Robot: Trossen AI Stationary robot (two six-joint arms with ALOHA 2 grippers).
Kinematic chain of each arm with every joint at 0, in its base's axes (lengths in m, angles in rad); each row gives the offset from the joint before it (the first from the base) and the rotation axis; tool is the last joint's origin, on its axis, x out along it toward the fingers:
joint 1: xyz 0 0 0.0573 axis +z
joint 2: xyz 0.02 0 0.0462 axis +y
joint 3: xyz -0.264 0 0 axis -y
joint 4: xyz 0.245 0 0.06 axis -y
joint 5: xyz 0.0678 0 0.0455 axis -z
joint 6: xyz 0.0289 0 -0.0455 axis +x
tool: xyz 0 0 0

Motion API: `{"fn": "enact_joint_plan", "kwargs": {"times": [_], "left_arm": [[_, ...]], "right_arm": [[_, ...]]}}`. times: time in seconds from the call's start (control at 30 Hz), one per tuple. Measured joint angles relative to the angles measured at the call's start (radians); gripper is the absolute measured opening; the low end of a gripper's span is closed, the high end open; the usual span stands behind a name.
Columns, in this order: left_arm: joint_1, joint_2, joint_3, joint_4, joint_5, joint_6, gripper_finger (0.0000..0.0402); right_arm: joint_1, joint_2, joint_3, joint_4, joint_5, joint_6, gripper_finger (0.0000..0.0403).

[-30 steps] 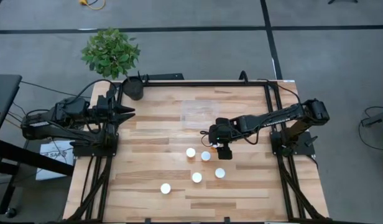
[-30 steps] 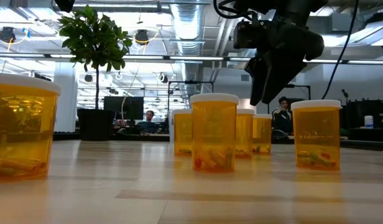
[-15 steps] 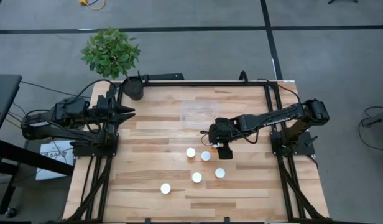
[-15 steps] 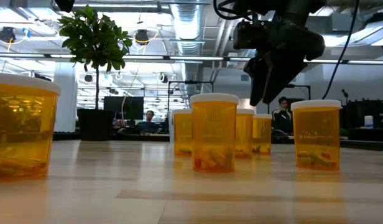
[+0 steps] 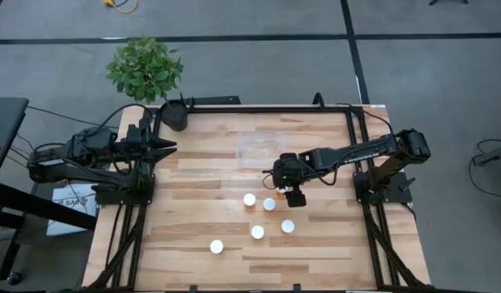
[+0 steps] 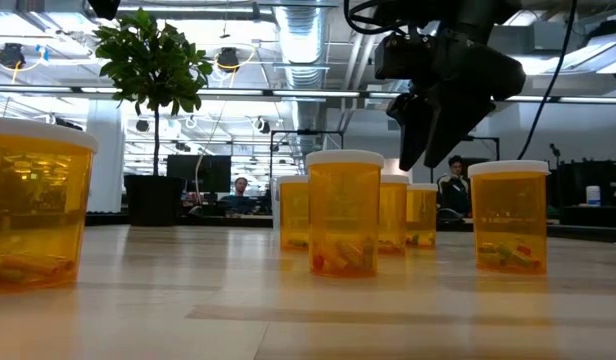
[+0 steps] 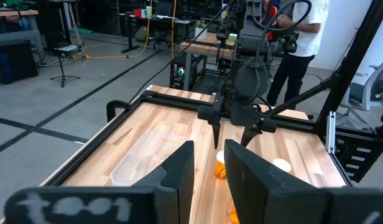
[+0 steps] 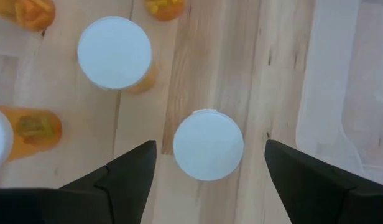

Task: Pick and place pill bottles into a basket
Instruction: Put the orange pill bottle into the transparent bin

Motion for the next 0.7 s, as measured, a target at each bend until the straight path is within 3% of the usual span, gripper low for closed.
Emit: {"fn": "enact_joint_plan", "kwargs": {"times": [0.7], "left_arm": [[0.000,0.000,0.000,0.000,0.000,0.000,0.0077]], "right_arm": [[-0.015,0.052,0.000,0.017,-0.032,0.003,0.0296]]}}
